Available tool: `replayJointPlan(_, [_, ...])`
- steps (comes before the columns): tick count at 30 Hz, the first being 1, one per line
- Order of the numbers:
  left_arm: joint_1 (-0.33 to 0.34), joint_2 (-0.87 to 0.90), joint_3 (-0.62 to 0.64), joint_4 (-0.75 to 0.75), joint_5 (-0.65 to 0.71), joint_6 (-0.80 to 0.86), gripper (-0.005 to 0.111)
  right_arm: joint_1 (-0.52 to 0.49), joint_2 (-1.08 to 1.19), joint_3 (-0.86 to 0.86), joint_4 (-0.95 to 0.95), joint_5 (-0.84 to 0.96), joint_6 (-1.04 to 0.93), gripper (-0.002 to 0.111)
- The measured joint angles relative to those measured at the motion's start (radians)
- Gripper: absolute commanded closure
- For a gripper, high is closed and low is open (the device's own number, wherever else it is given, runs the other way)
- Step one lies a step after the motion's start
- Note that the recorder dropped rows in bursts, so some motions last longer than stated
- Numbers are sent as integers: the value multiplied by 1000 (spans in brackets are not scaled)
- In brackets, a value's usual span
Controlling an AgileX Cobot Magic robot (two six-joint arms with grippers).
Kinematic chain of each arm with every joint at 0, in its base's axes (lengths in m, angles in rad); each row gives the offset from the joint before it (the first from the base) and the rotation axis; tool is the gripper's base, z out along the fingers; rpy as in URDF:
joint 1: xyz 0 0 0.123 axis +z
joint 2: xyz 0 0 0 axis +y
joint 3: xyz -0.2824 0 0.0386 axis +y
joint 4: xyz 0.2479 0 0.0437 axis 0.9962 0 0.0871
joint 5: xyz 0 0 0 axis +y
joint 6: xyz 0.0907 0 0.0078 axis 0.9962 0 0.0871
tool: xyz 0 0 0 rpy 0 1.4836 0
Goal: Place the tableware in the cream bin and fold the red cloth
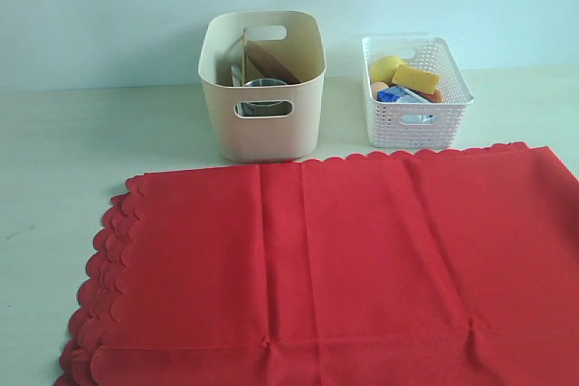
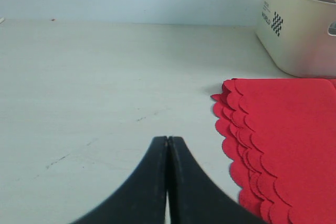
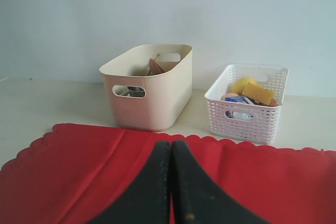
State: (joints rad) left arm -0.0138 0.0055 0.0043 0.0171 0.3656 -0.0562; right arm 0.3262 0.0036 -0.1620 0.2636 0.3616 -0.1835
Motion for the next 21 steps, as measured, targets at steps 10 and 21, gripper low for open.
replayJointPlan(10, [0,0,0,0,0,0,107,0,0,35,-69,-10,5,108])
replayJointPlan(21, [0,0,0,0,0,0,107,-96,0,79,-235,-34,194,108])
